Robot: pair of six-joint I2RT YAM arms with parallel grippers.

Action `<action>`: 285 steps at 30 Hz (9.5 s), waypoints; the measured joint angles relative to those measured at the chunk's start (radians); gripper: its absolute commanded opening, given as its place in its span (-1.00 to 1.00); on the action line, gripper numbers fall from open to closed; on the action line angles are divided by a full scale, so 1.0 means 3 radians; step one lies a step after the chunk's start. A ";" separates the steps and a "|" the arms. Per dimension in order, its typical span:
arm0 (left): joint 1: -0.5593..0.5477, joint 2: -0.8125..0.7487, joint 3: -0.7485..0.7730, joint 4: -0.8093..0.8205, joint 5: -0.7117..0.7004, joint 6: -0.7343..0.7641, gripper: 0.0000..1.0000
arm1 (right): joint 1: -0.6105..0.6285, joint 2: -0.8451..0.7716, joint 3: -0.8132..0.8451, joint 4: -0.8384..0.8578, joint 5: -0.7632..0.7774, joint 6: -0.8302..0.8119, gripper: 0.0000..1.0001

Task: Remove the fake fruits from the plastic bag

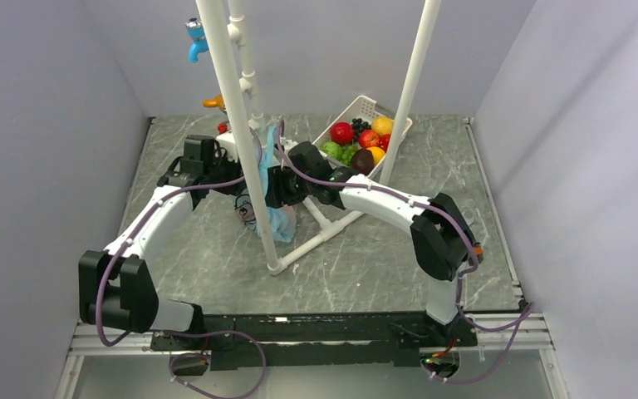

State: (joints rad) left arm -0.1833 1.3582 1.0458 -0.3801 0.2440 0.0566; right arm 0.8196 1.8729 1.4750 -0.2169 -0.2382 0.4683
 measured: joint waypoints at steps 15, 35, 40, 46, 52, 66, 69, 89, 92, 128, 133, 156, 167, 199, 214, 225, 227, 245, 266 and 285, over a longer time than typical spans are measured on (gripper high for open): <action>0.0001 0.0055 0.0080 -0.0088 -0.0001 0.0005 -1.00 | 0.0001 0.0042 -0.0160 0.0107 -0.0065 0.0149 -0.43; 0.0052 0.0057 0.0131 -0.0174 -0.0193 -0.0071 -1.00 | 0.0001 -0.0156 -0.0622 0.0226 0.0165 0.0220 -1.00; 0.0100 0.0057 0.0135 -0.0202 -0.0393 -0.0111 -1.00 | 0.0001 -0.0486 -0.0944 0.0268 0.0263 0.0211 -1.00; 0.0249 0.0071 0.0178 -0.0272 -0.0446 -0.0203 -1.00 | 0.0001 -0.0975 -0.1456 0.0354 0.0366 0.0182 -1.00; 0.0282 0.0121 0.0181 -0.0272 -0.0231 -0.0178 -1.00 | 0.0003 -0.1120 -0.1549 0.0318 0.0509 0.0060 -0.83; 0.0289 0.0132 0.0181 -0.0270 -0.0107 -0.0121 -1.00 | 0.0009 -0.0376 0.0010 -0.0069 0.0561 -0.0618 0.14; 0.0289 0.0130 0.0179 -0.0264 -0.0103 -0.0080 -1.00 | 0.0034 -0.0266 0.0029 -0.0102 0.0576 -0.0641 0.14; 0.0145 -0.0628 -0.0645 0.0305 -0.0020 0.0175 0.40 | 0.0102 -0.0425 -0.0511 0.0038 0.0429 -0.0362 -1.00; 0.0140 -0.0703 -0.0638 0.0328 0.0046 0.0117 0.64 | 0.0102 -0.0445 -0.0511 0.0029 0.0392 -0.0365 -1.00; -0.0345 0.0650 0.0765 -0.0173 0.0487 0.0416 -1.00 | 0.0084 -0.0740 -0.0754 0.0051 0.0156 -0.0389 -1.00; -0.0345 0.0673 0.0776 -0.0161 0.0187 0.0362 -1.00 | 0.0084 -0.0765 -0.0889 0.0075 0.0228 -0.0334 -1.00; -0.0338 0.0371 0.0725 -0.0148 -0.0710 0.0369 -1.00 | 0.0140 -0.1503 -0.1615 -0.0098 0.0449 -0.0317 0.12; -0.0334 0.0454 0.0739 -0.0172 -0.0641 0.0366 -1.00 | 0.0257 -0.0958 -0.0478 -0.0148 0.0935 -0.0189 0.48; -0.0310 0.0446 0.0729 -0.0169 -0.0936 0.0262 -1.00 | 0.0350 -0.1133 -0.1387 0.0011 0.1339 -0.0366 -0.92; -0.0017 0.0436 0.0729 -0.0264 -0.0657 -0.0181 -0.15 | 0.0350 -0.1207 -0.1498 0.0117 0.1247 -0.0303 -1.00; 0.0376 -0.0852 0.0273 -0.0917 -0.0472 -0.0961 0.97 | 0.0350 -0.1208 -0.1422 0.0183 0.0987 -0.0285 -1.00; 0.0463 -0.1274 0.0132 -0.0926 -0.0252 -0.1148 0.99 | 0.0350 -0.1208 -0.1422 0.0205 0.0935 -0.0264 -1.00; 0.0409 -0.1816 -0.1442 0.0085 0.0965 -0.2515 -0.23 | 0.0347 -0.1230 -0.1417 0.0291 0.0763 -0.0173 -1.00; 0.0401 -0.1413 -0.1113 0.0233 0.1484 -0.2324 -1.00 | 0.0294 -0.1392 -0.0776 0.0416 0.0623 -0.0666 0.12; 0.0395 -0.1508 -0.0924 -0.0196 0.1484 -0.2083 -1.00 | 0.0303 -0.0203 0.0340 0.0548 -0.0013 -0.0722 -0.13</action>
State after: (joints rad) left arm -0.0647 0.9058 0.7685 -0.4389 0.6891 -0.5682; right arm 0.9104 1.8118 1.5768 -0.0525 -0.2420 0.2516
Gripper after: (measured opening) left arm 0.010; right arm 0.326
